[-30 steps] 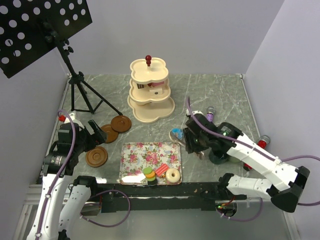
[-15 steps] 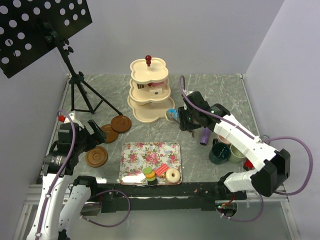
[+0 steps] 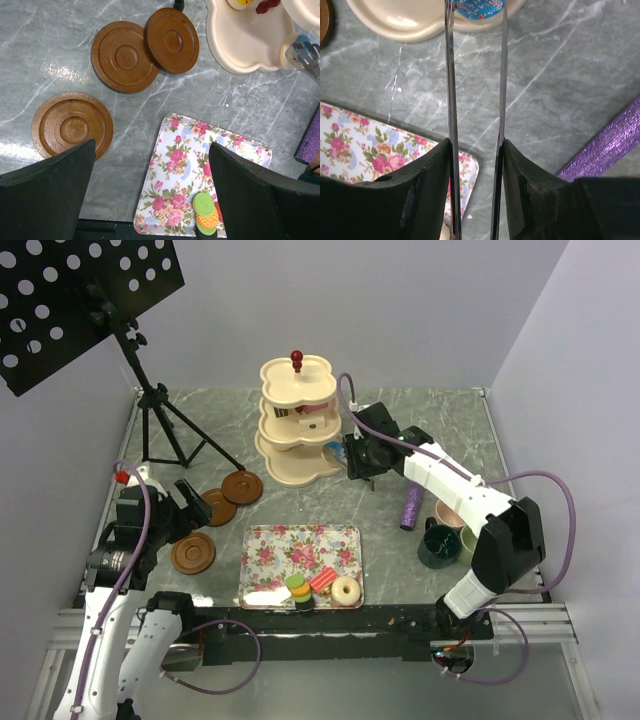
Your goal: Serve the afternoon tea
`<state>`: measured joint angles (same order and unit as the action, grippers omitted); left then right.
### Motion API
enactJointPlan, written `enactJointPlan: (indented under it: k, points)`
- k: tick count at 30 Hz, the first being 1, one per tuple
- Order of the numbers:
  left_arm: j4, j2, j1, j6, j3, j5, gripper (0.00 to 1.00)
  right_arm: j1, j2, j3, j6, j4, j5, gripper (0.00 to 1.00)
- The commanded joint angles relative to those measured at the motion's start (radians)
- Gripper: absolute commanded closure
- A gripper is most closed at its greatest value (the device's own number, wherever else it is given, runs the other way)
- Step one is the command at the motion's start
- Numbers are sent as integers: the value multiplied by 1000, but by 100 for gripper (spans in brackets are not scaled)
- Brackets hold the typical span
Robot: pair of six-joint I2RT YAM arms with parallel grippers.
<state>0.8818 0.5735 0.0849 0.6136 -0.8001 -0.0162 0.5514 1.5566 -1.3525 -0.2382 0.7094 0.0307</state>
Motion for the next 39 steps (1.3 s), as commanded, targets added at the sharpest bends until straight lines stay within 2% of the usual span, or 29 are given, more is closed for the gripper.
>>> enactJointPlan:
  k: [1,13,23,31,39]
  points:
    - [-6,0,-8,8,1,-11,0,-8,37,-80,33,-82,1,66]
    - [-9,22,-24,-6,2,5,0,-8,174,-169,45,-106,20,66]
    - [-14,29,-45,-14,2,7,0,-11,221,-211,73,-88,40,65]
    - [-15,32,-54,-20,4,24,0,-10,220,-203,76,-80,40,58]
    - [-18,26,-59,-15,6,22,0,-10,224,-221,79,-74,32,47]
